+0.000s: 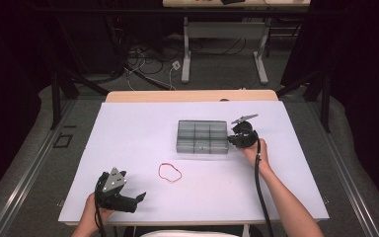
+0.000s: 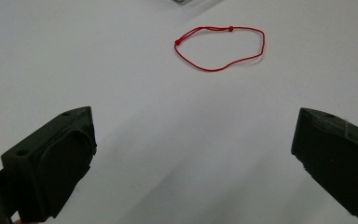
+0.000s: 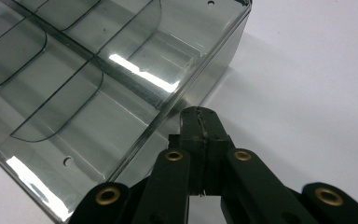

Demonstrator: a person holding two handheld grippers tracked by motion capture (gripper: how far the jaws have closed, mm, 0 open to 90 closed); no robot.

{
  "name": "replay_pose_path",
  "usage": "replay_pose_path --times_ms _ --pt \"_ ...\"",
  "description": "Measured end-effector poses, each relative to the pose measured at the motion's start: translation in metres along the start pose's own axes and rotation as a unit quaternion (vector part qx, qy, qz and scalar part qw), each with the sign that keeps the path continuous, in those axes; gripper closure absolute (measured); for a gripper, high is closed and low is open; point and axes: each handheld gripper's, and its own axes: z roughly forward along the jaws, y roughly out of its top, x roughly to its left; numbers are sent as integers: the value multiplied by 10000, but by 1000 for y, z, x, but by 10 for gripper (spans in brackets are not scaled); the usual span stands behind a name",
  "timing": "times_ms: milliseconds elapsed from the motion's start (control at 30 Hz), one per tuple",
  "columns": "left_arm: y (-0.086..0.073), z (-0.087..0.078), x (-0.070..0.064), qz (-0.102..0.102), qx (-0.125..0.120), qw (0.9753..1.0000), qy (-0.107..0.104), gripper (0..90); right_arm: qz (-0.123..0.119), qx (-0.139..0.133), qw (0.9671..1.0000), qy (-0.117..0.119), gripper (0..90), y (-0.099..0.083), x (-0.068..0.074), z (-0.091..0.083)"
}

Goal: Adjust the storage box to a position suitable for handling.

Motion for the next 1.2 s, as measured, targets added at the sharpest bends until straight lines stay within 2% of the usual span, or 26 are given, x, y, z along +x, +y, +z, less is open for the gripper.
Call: replay_pose_path --times_ms 167,267,433,467,500,567,700,733,900,933,1100,1133,1200 --pt "0 0 0 -4 16 10000 5 0 -114 3 9999 12 900 5 7 5" --pt "0 0 0 -23 -8 10000 7 0 -84 -45 9999 98 900 7 10 8" --pt "0 -1 0 -8 48 10000 -43 0 -133 -20 9999 72 900 11 16 11" --pt "0 -1 0 -1 56 10000 -44 0 -116 -36 9998 143 900 11 17 12" --pt "0 -1 0 0 33 10000 -19 0 -164 -22 9998 83 900 12 17 12" --pt "0 0 0 -2 3 10000 2 0 -127 -30 9998 154 900 12 18 13" --pt "0 0 0 -4 10 10000 -2 0 -137 -18 9998 137 900 14 20 14" --pt "0 0 0 -4 10 10000 -3 0 -155 0 9999 67 900 14 20 14" --pt "0 0 0 13 6 10000 -37 0 -181 -5 9998 130 900 17 24 16" --pt "0 0 0 16 12 10000 -11 0 -226 28 9997 56 900 17 25 16" --pt "0 -1 1 0 41 10000 -51 0 -328 43 9994 69 900 22 24 13" --pt "0 0 0 -8 -10 10000 -6 0 -263 -35 9996 -15 900 29 24 8" --pt "0 0 0 21 6 10000 -38 0 -236 -43 9997 -17 900 31 24 7"
